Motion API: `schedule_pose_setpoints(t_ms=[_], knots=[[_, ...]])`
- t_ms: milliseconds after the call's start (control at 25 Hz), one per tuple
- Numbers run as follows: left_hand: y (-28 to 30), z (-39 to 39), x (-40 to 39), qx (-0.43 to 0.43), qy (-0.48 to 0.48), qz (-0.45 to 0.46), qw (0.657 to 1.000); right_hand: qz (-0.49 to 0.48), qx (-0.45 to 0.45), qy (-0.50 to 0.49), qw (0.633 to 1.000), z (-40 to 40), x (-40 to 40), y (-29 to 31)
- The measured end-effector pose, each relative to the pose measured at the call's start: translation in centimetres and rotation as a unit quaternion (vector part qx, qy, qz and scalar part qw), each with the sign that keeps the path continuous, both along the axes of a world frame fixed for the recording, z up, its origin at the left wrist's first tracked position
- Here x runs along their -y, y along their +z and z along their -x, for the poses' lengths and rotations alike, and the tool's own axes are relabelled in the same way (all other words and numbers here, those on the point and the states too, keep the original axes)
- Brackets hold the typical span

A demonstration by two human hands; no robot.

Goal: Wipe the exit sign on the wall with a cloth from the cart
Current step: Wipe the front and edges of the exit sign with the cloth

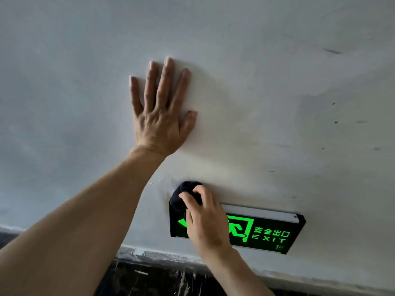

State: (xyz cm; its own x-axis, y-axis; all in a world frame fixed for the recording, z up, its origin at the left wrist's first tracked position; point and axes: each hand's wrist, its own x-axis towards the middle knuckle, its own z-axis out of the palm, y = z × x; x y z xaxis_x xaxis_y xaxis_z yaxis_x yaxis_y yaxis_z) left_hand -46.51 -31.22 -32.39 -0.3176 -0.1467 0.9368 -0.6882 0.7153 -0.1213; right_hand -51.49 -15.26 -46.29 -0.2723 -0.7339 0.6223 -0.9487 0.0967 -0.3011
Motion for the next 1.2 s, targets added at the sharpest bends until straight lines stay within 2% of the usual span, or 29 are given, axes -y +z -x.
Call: schedule_pose_setpoints(t_ms=[120, 240, 320, 760, 1200], knots=[[-0.1, 0.2, 0.0, -0.004, 0.000, 0.005, 1.000, -0.063, -0.066, -0.006, 0.996, -0.4, 0.4, -1.1], [-0.1, 0.2, 0.2, -0.004, -0.001, 0.005, 1.000, -0.141, -0.069, -0.023, 0.987, -1.0, 0.2, -1.8], [-0.1, 0.2, 0.1, -0.007, 0.000, 0.008, 1.000, -0.154, -0.074, -0.025, 0.985, -0.8, 0.0, -2.0], [0.0, 0.3, 0.2, -0.003, 0.008, 0.010, 1.000, -0.099, -0.105, -0.071, 0.987, 3.2, -2.9, -2.5], [-0.1, 0.2, -0.1, -0.002, 0.005, -0.003, 1.000, -0.080, -0.151, -0.156, 0.973, 10.4, -8.9, -3.2]])
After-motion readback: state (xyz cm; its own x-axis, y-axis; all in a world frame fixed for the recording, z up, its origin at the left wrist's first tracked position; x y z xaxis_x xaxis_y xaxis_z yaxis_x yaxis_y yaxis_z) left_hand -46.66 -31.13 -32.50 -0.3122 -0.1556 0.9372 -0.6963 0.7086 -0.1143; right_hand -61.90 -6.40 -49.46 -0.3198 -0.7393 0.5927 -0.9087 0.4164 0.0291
